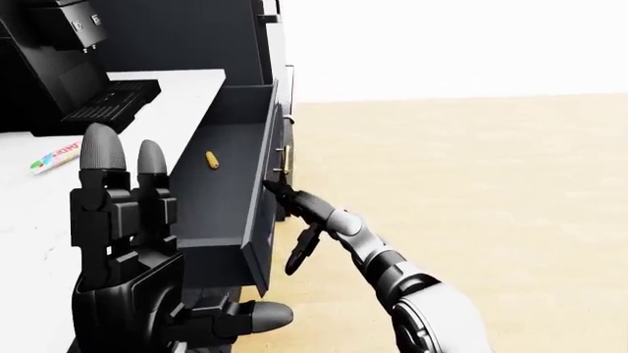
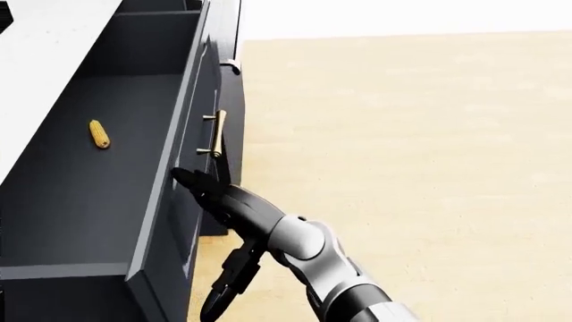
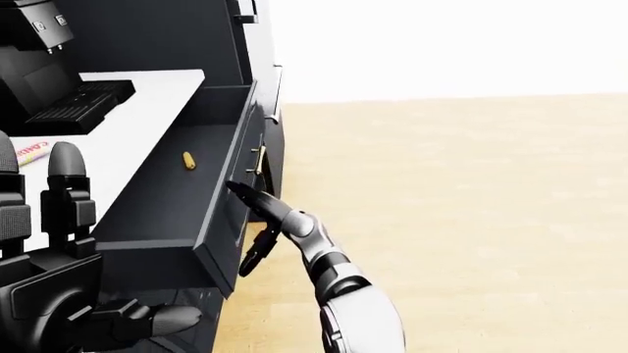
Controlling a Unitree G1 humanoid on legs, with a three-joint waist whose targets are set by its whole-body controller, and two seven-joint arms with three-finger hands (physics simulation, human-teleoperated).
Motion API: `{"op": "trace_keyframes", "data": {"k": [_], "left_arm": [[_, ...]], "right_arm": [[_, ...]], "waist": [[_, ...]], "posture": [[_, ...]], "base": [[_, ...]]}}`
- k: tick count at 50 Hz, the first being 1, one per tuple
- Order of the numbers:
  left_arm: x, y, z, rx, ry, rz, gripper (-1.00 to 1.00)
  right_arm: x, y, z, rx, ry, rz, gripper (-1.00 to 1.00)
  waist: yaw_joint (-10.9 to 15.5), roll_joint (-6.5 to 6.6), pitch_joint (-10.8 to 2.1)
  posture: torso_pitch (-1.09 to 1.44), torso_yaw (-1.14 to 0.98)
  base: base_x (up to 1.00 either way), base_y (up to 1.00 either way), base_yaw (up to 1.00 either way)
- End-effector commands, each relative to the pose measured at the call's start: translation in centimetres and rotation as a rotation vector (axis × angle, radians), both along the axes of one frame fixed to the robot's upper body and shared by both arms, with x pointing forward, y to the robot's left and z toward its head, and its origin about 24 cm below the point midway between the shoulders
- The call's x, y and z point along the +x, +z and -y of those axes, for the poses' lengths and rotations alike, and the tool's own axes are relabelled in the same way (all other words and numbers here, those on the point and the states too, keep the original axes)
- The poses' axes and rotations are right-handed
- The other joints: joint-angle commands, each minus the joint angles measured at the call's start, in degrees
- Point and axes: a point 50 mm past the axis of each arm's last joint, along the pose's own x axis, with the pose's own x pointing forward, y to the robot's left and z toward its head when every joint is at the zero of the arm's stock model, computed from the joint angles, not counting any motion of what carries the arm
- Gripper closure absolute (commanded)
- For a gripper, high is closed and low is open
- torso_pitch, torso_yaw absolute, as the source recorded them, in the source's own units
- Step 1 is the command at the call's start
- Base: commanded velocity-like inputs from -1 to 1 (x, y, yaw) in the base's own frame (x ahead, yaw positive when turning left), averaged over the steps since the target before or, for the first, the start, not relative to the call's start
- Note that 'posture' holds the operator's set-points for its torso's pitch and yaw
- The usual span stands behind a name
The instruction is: Close the right drawer.
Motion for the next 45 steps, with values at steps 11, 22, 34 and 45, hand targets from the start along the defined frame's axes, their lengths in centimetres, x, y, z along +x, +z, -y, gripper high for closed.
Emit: {"op": "trace_keyframes", "data": {"k": [11,22,34,45], "left_arm": [[-0.6,0.8,0.2,0.008,-0.004,0.059,-1.0],[-0.6,0.6,0.4,0.014,-0.007,0.057,-1.0],[-0.6,0.6,0.4,0.016,-0.009,0.056,-1.0],[-0.5,0.3,0.6,0.021,-0.015,0.048,-1.0]], "right_arm": [[2.6,5.3,1.4,0.067,-0.022,0.19,-1.0],[4.2,11.2,9.6,0.238,-0.331,0.43,-1.0],[-6.0,12.4,15.7,0.313,-0.569,0.608,-1.0],[-12.5,12.7,19.8,0.442,-0.888,0.771,-1.0]], "waist": [[0.9,-0.02,-0.75],[1.9,-0.71,-1.1],[2.4,-1.26,-1.05],[1.9,-0.71,-1.15]], "posture": [[0.0,0.0],[0.0,0.0],[0.0,0.0],[0.0,0.0]], "base": [[0.0,0.0,0.0],[0.0,0.0,0.0],[0.0,0.0,0.0],[0.0,0.0,0.0]]}}
